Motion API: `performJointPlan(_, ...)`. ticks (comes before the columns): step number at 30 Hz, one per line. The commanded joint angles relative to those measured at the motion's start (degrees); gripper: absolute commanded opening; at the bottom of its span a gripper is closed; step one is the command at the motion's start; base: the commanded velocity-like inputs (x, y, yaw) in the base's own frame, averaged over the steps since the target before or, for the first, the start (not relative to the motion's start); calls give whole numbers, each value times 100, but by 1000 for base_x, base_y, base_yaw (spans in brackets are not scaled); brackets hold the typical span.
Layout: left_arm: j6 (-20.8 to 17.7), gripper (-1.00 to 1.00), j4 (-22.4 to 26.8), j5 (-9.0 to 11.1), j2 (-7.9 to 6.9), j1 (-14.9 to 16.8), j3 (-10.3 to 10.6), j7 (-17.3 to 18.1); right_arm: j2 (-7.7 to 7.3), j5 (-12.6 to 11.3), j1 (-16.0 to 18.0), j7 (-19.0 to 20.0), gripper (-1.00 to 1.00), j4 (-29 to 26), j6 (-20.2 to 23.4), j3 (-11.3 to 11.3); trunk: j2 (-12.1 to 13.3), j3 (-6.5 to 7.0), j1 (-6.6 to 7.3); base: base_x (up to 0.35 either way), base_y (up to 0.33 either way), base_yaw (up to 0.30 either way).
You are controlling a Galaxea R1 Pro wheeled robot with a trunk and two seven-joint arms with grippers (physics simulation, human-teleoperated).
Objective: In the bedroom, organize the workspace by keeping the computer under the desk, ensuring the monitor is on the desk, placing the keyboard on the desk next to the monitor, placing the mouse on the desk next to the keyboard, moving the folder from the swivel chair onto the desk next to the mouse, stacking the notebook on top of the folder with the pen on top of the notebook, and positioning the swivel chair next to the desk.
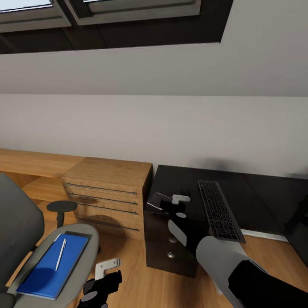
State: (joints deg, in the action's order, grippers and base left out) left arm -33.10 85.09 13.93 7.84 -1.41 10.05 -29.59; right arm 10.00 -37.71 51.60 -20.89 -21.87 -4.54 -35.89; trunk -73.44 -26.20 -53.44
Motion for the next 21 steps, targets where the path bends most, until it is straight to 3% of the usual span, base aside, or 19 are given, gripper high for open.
performJointPlan(1,-6,100,11,61,0,1,4,-51,0,-61,8,-30,100,7,-38,-46,-3,-5,-2,214,0,0)
performJointPlan(15,-9,100,10,65,-1,1,-2,-40,0,-61,8,-30,100,15,-38,-32,-3,-5,-2,280,-41,0)
performJointPlan(21,-7,100,31,65,-1,1,-2,-38,0,-61,8,-25,100,19,-38,-32,-3,-5,-2,92,-15,0)
